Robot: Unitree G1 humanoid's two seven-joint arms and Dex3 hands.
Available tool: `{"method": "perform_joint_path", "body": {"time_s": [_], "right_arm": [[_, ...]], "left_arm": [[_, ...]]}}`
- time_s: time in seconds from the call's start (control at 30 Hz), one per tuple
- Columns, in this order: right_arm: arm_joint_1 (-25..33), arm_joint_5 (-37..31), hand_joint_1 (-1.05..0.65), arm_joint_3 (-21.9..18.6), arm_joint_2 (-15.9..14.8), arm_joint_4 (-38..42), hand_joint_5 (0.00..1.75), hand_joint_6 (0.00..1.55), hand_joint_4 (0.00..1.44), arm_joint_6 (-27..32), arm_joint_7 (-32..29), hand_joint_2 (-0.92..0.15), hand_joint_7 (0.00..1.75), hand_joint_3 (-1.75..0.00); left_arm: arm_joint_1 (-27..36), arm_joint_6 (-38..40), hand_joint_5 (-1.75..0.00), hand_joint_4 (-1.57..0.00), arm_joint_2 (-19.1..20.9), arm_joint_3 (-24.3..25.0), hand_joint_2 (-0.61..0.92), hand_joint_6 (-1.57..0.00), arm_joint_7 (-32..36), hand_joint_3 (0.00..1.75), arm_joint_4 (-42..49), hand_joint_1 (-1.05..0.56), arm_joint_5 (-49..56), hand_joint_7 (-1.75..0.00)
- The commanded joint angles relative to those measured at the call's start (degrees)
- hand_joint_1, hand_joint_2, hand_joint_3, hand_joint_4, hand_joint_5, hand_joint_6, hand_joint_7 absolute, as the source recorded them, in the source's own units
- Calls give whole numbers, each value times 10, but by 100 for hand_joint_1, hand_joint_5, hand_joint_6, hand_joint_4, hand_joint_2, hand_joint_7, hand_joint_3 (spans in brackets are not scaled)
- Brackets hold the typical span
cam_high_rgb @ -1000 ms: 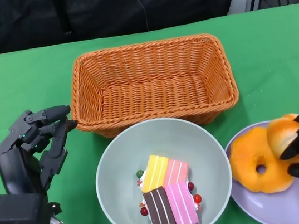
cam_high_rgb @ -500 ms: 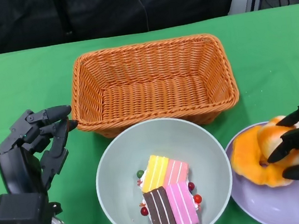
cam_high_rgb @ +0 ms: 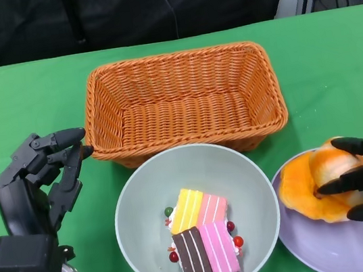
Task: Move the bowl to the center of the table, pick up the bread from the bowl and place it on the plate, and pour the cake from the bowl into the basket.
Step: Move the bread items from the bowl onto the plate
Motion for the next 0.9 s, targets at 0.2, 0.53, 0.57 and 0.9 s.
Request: {"method": "perform_joint_path", "body": {"time_s": [0.2,0.53,0.57,0.9], "right_arm": [[8,-1,-39,-24,29,31,8,97,88,-56,-93,-82,5,0],[-11,-66,-47,-40,57,55,107,64,37,-107,-276,-85,73,0],[-15,-71,-48,-41,59,58,110,61,35,-113,-291,-86,77,0],[-59,37,-57,-35,65,125,88,62,38,-190,-234,-92,34,-12]], "left_arm": [[-7,-12,-75,-90,11,3,92,-98,7,27,8,-14,7,-60],[-8,-7,-75,-90,12,3,92,-98,-4,27,9,-14,-3,-59],[-8,-7,-75,-90,13,3,92,-98,-4,27,10,-14,-3,-59],[-10,-7,-74,-90,15,2,92,-98,-3,28,14,-14,1,-59]]}}
